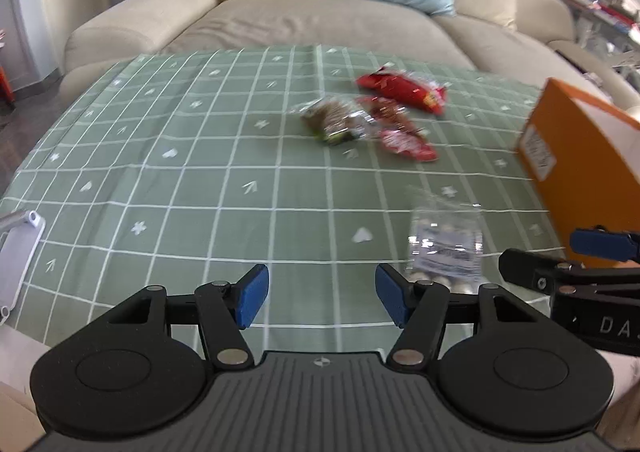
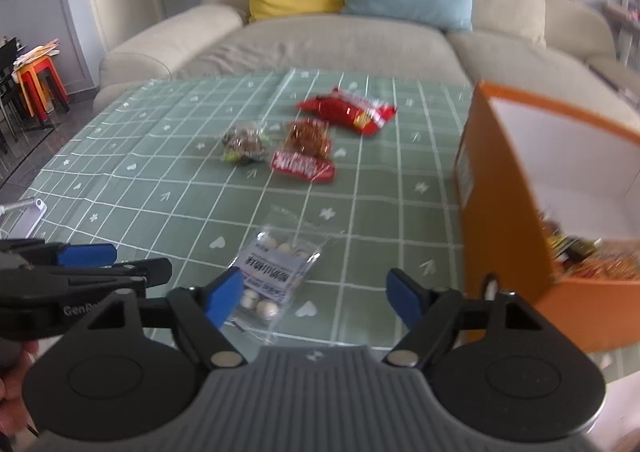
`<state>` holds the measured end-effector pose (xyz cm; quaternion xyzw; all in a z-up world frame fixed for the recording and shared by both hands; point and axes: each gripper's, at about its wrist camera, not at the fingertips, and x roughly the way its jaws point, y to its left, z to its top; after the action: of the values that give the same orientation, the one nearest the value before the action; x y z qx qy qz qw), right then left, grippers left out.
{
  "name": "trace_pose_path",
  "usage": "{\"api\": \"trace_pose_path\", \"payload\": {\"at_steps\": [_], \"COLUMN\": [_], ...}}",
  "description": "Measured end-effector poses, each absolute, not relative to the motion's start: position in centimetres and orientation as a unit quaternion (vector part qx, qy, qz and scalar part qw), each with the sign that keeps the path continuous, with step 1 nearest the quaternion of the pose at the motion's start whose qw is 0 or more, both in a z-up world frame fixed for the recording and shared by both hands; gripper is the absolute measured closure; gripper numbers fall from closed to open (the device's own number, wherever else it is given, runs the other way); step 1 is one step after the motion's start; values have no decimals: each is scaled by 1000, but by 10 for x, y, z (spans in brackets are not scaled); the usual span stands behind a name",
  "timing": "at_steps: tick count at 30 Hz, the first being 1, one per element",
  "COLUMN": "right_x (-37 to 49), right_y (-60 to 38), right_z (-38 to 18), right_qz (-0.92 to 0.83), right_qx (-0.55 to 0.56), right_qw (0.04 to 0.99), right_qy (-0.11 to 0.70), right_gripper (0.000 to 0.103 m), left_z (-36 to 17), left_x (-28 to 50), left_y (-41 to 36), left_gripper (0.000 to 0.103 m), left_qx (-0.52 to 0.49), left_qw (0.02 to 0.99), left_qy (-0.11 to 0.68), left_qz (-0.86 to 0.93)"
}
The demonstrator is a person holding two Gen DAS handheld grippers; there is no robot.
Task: Organize snacks
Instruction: 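Withdraw both tools from the box toward the clear snack bags, then grasp the clear bag of white balls with the right gripper while the left gripper grasps the clear nut bag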
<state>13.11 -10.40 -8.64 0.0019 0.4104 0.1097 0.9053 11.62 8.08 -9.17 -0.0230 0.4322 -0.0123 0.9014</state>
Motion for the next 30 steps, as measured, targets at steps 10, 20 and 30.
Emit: {"api": "trace_pose_path", "payload": {"at_steps": [10, 20, 30], "right_x": [181, 199, 201], "right_y": [-79, -61, -55], "right_z": [-121, -140, -139], "right_qz": [64, 44, 73], "right_qx": [52, 50, 7], "right_qw": [865, 857, 872], "right_qy": [496, 511, 485], "right_gripper": [11, 14, 35], "left_z": [-98, -108, -109], "left_x": [139, 150, 156], "left_y": [97, 111, 110], "left_gripper": [31, 31, 31], "left_qx": [-11, -23, -41], "left_qw": [896, 888, 889], "left_qy": [442, 456, 455], "left_qz": [31, 56, 36]}}
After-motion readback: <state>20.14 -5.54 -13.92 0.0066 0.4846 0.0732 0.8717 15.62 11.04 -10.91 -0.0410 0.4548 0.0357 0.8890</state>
